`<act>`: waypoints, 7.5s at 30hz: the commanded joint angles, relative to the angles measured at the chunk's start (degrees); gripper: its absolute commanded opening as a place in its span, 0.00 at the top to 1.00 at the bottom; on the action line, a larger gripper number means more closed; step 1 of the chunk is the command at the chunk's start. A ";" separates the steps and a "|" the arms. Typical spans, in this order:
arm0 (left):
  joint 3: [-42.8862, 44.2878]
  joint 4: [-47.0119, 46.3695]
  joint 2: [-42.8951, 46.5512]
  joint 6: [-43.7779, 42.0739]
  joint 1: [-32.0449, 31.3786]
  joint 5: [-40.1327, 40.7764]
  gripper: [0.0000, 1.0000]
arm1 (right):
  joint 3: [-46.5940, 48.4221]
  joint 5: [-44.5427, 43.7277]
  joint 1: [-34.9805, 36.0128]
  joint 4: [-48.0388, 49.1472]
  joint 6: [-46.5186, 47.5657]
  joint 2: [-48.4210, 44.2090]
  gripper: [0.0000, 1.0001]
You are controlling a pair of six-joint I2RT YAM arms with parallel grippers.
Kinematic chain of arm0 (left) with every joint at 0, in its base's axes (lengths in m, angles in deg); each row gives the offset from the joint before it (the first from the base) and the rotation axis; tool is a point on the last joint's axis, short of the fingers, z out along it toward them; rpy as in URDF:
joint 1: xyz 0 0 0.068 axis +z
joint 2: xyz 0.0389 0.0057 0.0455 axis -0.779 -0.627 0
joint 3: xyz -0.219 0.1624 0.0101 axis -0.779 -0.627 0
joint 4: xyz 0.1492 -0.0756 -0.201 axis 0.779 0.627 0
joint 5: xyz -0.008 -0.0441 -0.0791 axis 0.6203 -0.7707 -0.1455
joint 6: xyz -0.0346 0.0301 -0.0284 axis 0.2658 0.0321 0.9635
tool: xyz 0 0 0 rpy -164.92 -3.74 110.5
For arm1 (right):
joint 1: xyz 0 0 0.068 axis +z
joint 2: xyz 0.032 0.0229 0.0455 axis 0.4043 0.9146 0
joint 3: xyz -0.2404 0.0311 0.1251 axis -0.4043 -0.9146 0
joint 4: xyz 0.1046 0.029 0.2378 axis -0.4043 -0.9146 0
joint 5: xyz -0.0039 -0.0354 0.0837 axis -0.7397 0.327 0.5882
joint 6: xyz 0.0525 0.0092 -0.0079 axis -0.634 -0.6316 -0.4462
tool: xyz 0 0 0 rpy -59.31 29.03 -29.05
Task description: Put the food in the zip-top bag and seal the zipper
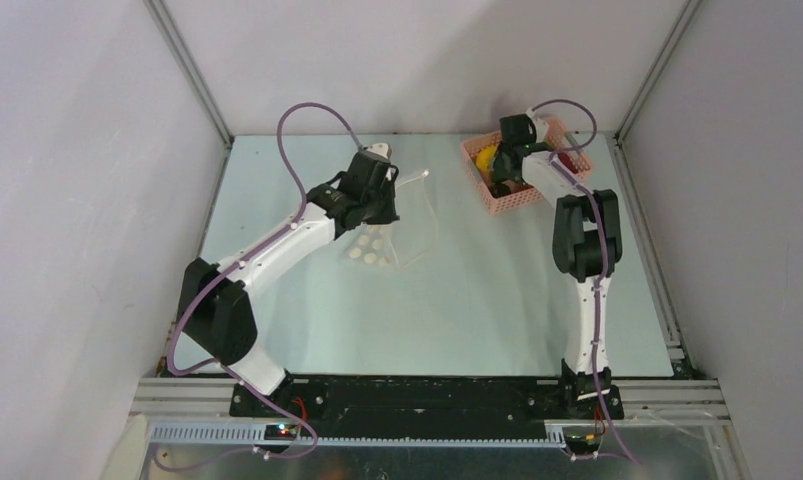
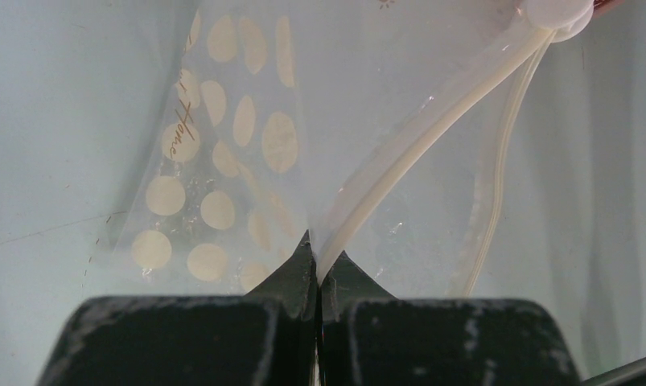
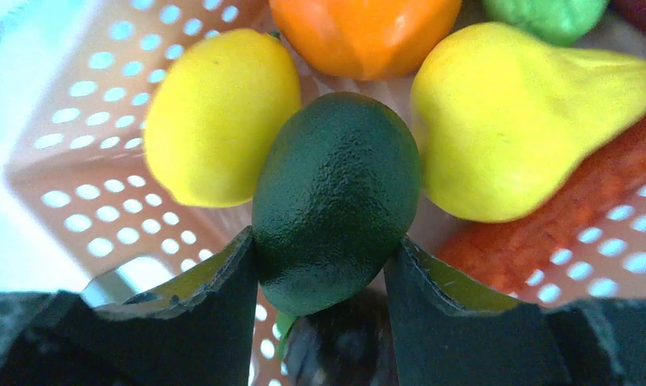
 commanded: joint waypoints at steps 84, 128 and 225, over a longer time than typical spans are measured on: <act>-6.68 -5.76 8.50 4.40 -0.06 -8.04 1.00 | -8.58 0.71 -2.17 -3.30 14.69 -20.11 0.01; -4.39 -5.15 4.46 4.56 -0.05 -8.35 1.00 | 10.76 1.86 -8.01 -4.16 28.84 8.82 0.12; -11.97 -5.81 16.27 5.97 -0.23 -19.74 1.00 | -33.65 32.68 31.39 6.35 40.88 -39.30 0.01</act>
